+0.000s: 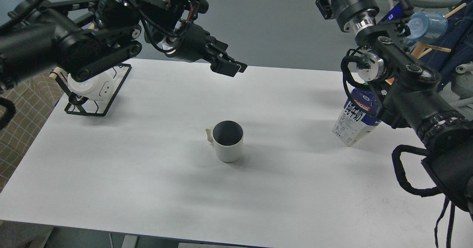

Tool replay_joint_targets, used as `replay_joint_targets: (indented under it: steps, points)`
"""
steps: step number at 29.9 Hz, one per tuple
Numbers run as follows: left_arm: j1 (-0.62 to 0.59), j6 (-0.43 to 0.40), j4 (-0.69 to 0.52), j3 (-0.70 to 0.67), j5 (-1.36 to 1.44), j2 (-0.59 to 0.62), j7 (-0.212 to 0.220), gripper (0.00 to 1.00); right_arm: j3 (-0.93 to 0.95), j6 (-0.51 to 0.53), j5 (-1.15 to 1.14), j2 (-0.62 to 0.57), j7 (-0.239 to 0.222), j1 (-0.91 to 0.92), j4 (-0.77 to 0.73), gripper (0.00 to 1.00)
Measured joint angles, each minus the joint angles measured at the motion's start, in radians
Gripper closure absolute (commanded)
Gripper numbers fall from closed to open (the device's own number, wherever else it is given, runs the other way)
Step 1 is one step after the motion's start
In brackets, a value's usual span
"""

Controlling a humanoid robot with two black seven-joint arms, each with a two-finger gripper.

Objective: Place cup and milk with both arms
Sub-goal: 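Set the mug upright on the table and open the left gripper, then reach the right gripper to the milk carton and grasp it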

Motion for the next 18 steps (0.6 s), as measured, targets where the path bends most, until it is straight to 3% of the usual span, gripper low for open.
replay_joint_targets:
  steps: [6, 13, 18]
  points:
    - [0.000, 0.000, 0.018, -0.004, -0.414, 0.112, 0.000, 0.08, -0.270, -0.022, -0.003, -0.068, 0.000, 0.071, 0.088, 0.00]
    - [0.085, 0.000, 0.086, -0.006, -0.901, 0.175, 0.000, 0.07, -0.476, -0.070, -0.093, -0.311, 0.000, 0.134, 0.291, 0.00]
    - [0.140, 0.000, 0.097, -0.008, -1.057, 0.198, 0.000, 0.07, -0.533, -0.129, -0.379, -0.539, 0.000, 0.131, 0.492, 0.00]
